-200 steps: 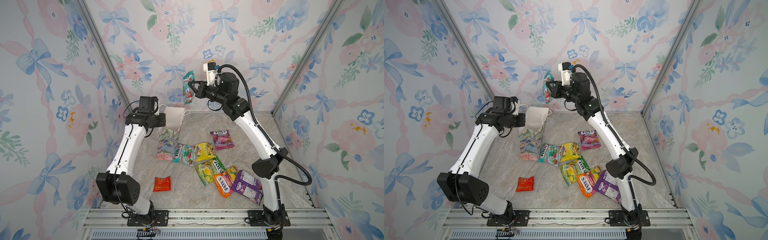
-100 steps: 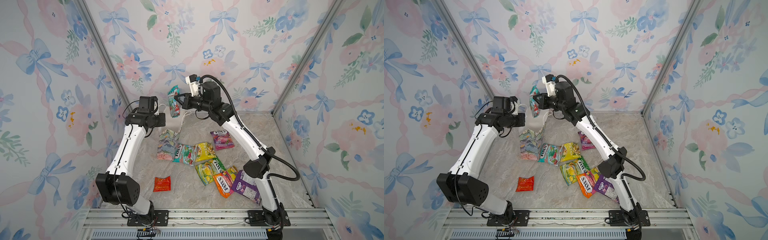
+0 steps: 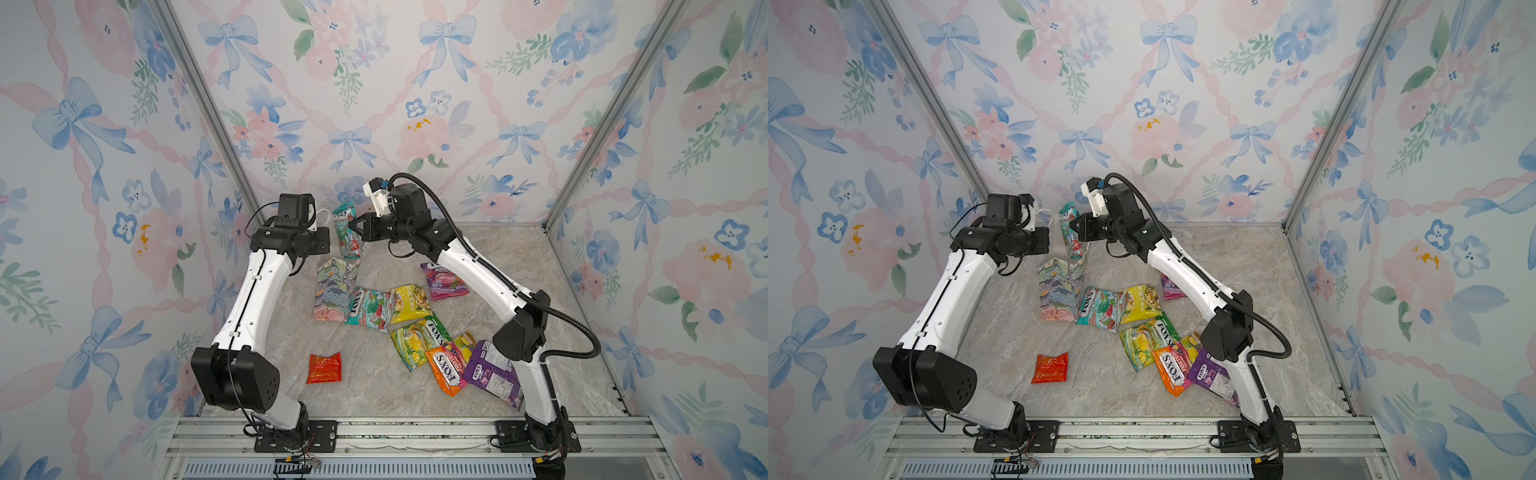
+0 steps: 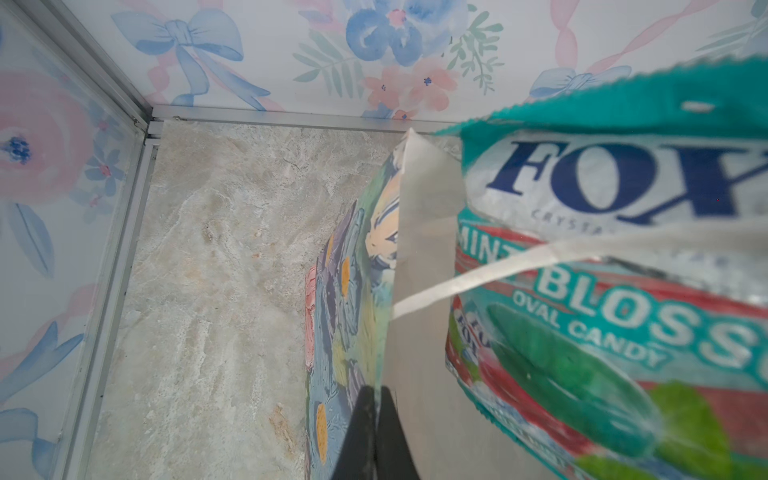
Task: Place the snacks into the paper bag
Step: 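Lift the teal packet with the right gripper and carry it over the bag, then lower the teal packet into the bag and open the right gripper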
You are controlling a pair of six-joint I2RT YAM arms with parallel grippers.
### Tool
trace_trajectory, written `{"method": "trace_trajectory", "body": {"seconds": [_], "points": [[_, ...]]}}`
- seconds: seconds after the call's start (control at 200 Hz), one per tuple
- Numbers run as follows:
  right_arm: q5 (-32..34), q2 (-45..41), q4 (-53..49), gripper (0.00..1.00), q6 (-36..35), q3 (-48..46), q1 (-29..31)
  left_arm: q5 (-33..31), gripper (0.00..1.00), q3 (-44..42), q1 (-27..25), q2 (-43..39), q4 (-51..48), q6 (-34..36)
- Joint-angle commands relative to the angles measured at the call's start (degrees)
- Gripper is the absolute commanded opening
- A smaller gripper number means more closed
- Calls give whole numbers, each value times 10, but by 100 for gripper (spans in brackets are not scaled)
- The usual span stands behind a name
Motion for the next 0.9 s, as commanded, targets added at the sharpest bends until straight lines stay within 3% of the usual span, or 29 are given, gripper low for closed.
{"method": "trace_trajectory", "body": {"seconds": [0.0,0.415,0.895], "points": [[-8,-55,26,0,-14,-21,18,-12,0,-7,-2,-14,7,9],[8,-81,55,0,-7,-82,39,-20,0,-15,-3,-12,10,6],[-7,0,81,0,65,-19,40,-22,0,-32,-2,-22,21,10]]}}
